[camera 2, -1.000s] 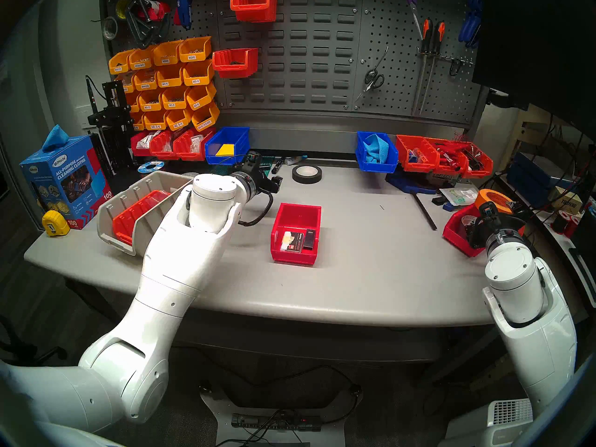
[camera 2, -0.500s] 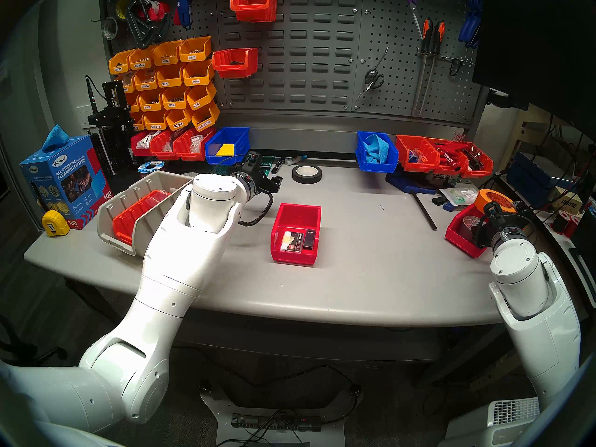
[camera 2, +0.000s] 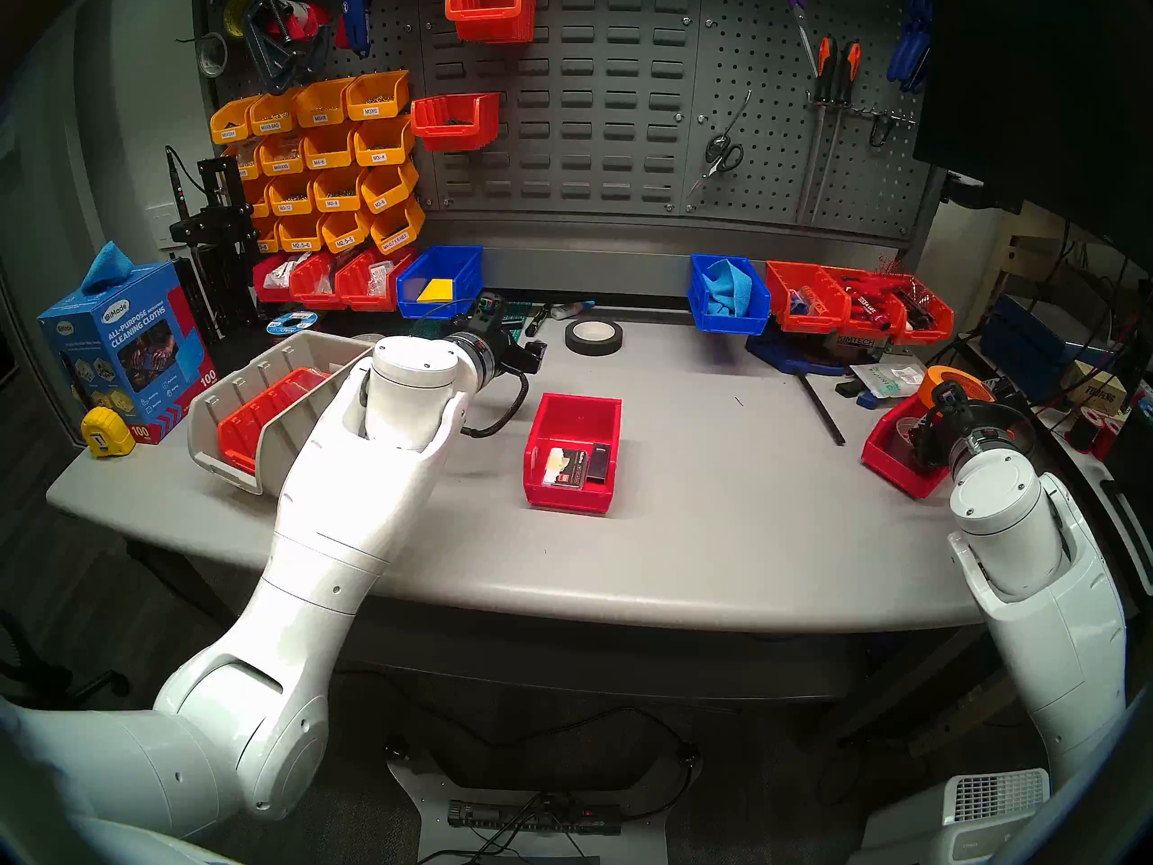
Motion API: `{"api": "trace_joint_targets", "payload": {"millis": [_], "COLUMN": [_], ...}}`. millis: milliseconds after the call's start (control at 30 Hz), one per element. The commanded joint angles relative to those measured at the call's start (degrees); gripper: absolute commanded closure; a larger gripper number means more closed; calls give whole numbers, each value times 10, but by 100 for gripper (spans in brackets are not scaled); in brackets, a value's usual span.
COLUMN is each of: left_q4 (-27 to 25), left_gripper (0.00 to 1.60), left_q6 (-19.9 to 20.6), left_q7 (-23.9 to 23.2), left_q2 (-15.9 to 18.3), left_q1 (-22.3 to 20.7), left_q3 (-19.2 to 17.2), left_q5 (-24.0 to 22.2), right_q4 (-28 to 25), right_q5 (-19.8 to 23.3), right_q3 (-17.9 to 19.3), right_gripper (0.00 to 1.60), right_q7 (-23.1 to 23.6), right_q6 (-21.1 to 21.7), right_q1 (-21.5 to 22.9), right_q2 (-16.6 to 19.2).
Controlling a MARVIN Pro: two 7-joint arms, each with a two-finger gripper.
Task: Hang all the unorganized tool boxes onto the wall
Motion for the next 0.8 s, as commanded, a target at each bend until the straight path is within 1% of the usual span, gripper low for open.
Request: {"api": "trace_joint_targets", "payload": {"millis": [0, 300, 467, 500, 533, 567, 767], "left_q4": [-6, -6, -6, -6, -6, -6, -6], "left_gripper": [0, 0, 0, 0, 0, 0, 0], "left_q6": [0, 0, 0, 0, 0, 0, 0], "left_q7": [-1, -3, -4, -4, -4, -4, -5], "left_q2": [-2, -3, -4, -4, -4, -4, -5], "left_q1": [-8, -7, -7, -7, -7, -7, -7], "left_q3": [-1, -2, -3, -3, -3, -3, -4], "left_q5": [0, 2, 3, 4, 4, 4, 5], "right_q4": [12, 28, 39, 40, 40, 39, 37], "right_q5": [0, 10, 22, 26, 26, 27, 30], "right_q3": [-4, -17, -20, -19, -20, -21, -21], "right_gripper": [0, 0, 0, 34, 130, 160, 160], "right_q7": [-4, -4, -3, -4, -3, -4, -6], "right_q6": [-11, -18, -28, -33, -33, -34, -35], "right_q1": [27, 45, 53, 55, 54, 54, 53], "right_q2": [8, -3, -11, -15, -14, -14, -16]}}
